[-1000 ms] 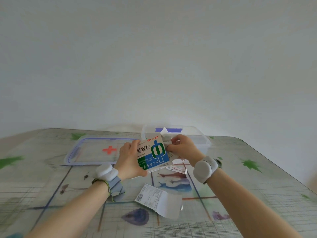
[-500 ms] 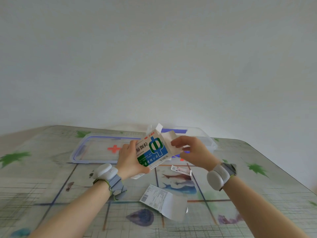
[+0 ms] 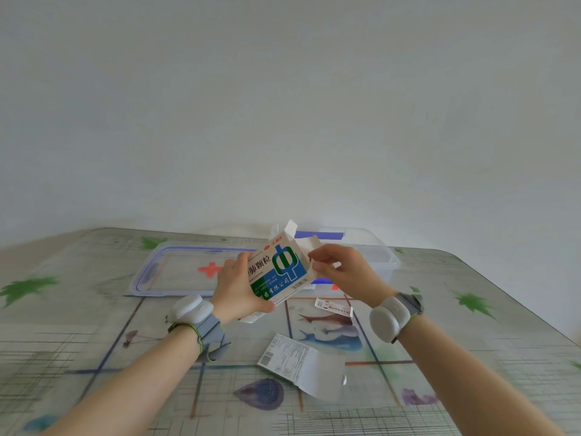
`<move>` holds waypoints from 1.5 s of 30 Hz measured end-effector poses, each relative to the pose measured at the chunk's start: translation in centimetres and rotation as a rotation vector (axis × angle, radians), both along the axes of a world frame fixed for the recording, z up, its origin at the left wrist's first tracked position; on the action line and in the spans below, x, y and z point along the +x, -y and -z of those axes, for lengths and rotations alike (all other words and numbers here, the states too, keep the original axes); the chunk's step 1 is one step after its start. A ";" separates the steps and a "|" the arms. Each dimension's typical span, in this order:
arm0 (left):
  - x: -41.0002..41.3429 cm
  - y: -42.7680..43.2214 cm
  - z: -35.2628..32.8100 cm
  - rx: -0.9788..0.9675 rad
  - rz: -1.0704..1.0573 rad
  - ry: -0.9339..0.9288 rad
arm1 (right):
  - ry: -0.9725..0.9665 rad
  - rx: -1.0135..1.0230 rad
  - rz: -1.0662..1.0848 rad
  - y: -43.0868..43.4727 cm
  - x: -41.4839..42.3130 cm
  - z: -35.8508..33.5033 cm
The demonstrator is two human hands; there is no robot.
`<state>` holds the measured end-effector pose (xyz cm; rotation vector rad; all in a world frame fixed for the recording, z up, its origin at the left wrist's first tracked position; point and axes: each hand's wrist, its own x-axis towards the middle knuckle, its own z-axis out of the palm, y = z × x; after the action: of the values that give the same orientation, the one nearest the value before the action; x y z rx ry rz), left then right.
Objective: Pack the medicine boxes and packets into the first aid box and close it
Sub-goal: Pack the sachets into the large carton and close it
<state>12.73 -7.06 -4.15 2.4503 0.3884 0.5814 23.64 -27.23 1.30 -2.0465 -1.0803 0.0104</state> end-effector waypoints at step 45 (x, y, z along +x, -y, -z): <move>0.2 0.2 0.3 0.015 -0.153 -0.057 | -0.627 0.352 0.247 -2.7 -0.9 2.3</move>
<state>12.96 -7.31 -4.41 2.4708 0.6005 0.5801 22.74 -24.54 -0.96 -1.6696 -0.4031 0.2955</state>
